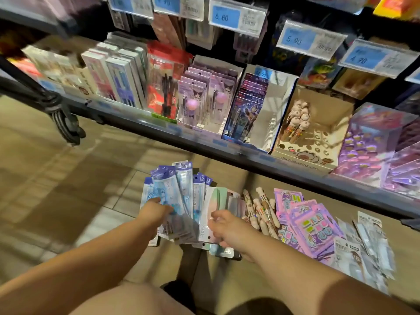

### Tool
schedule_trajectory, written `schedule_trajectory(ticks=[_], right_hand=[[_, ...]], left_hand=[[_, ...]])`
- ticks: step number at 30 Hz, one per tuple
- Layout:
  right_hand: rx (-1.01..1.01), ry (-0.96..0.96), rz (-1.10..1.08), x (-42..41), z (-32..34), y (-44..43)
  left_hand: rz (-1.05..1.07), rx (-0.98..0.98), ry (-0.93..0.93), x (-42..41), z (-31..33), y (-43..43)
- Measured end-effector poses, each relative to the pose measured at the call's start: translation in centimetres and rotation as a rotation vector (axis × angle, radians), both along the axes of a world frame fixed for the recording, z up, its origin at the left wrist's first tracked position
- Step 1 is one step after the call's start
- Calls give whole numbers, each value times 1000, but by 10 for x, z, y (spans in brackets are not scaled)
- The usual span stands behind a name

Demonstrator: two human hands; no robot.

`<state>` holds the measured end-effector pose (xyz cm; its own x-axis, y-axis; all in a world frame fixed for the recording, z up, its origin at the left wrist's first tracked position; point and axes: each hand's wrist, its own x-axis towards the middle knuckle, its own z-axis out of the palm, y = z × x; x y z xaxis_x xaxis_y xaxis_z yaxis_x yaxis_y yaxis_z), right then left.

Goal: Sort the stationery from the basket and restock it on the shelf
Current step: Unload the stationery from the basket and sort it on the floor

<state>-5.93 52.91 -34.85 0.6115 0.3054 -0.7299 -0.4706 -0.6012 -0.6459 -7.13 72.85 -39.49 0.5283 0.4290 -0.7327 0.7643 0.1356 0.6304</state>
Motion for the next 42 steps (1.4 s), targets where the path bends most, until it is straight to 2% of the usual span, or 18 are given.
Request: schedule_trajectory(ticks=[5, 10, 13, 15, 17, 21, 23, 26, 30, 32, 35, 38, 42], right_hand=[[13, -16, -233, -14, 12, -54], [51, -119, -604, -37, 31, -133], [72, -213, -750, -54, 51, -183], [43, -286, -816, -69, 63, -217], [14, -343, -847, -88, 73, -249], [-146, -414, -641, -140, 96, -305], [-230, -396, -528, -164, 101, -335], [-217, -244, -598, -195, 107, -399], [-415, -155, -655, -218, 116, -471], [-518, -157, -660, -229, 111, -505], [-569, -169, -770, -239, 98, -547], [-645, -155, -793, -230, 89, -570], [-653, -114, -776, -200, 75, -591]], left_hand=[[-270, 95, -43, 7, 17, -31], [-920, 260, -190, 17, 68, -113], [-1252, 361, -254, 24, 106, -174], [-1445, 452, -314, 26, 127, -222], [-1547, 476, -400, 22, 145, -272], [-1558, 372, -583, -1, 162, -358], [-1498, 133, -627, -18, 153, -392], [-1343, -133, -618, -53, 132, -439], [-1290, -318, -597, -88, 114, -480], [-1312, -344, -645, -92, 113, -496], [-1288, -344, -731, -84, 117, -515], [-1325, -324, -753, -79, 117, -531], [-1287, -341, -770, -80, 112, -543]])
